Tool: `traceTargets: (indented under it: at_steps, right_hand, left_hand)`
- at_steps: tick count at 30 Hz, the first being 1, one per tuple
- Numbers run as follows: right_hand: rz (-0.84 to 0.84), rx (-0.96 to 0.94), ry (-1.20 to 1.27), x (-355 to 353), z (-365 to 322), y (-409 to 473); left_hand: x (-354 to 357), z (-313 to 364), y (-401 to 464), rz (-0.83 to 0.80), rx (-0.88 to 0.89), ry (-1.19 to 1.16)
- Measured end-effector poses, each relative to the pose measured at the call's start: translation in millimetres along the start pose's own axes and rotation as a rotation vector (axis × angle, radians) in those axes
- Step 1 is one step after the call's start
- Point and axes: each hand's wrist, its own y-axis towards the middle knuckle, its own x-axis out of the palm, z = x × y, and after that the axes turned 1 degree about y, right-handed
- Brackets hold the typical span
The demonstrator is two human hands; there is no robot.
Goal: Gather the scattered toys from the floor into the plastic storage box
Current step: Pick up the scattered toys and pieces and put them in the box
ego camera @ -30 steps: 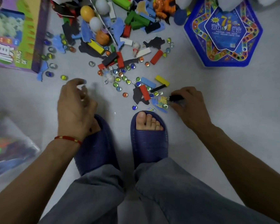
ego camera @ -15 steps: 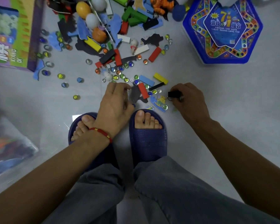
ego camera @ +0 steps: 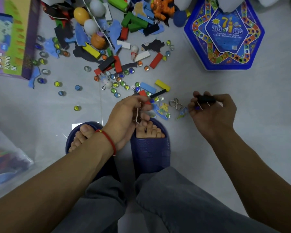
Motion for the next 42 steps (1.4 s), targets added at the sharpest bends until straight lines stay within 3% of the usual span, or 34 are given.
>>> traceTargets:
  at_steps: [2,6,7,12,19,28,31,37,40,42]
  right_hand:
    - [0.081,-0.04,-0.171,0.9,3.2,4.7]
    - [0.252,-0.497,-1.284,-12.4,17.9,13.1]
    - [0.247,-0.559,-1.435,-18.0,21.9,12.4]
    - [0.241,-0.548,-1.68,-36.5,39.4,11.7]
    - [0.248,-0.376,-1.599,-43.3,41.5,12.5]
    - [0.044,-0.48,-1.48,-35.1,30.3,7.2]
    - [-0.008,-0.641,-1.617,-23.6,30.4,12.5]
    - [-0.053,-0.707,-1.991,-13.2,36.5,38.9]
    - [-0.08,-0.633,-1.925,-14.1,36.2,43.7]
    - [-0.058,-0.456,-1.756,-10.6,32.4,40.9]
  left_hand:
    - [5.2,1.5,0.8,-0.011,-0.015,0.036]
    - [14.4,1.6,-0.6,-0.014,-0.009,0.12]
    - [14.9,0.7,-0.9,-0.022,-0.008,0.126]
    - [18.0,-4.1,-3.4,-0.05,-0.019,0.132]
    - [16.3,-3.7,-3.9,-0.043,-0.02,0.113]
    - [11.9,-9.6,-3.6,-0.02,-0.067,0.018]
    - [11.1,-10.0,-4.9,-0.02,-0.091,-0.018]
    - [8.5,-8.4,-2.1,0.007,-0.07,-0.037]
    - [6.8,-7.7,-2.6,0.013,-0.071,-0.046]
    - [5.5,-6.2,-4.4,0.005,-0.092,-0.07]
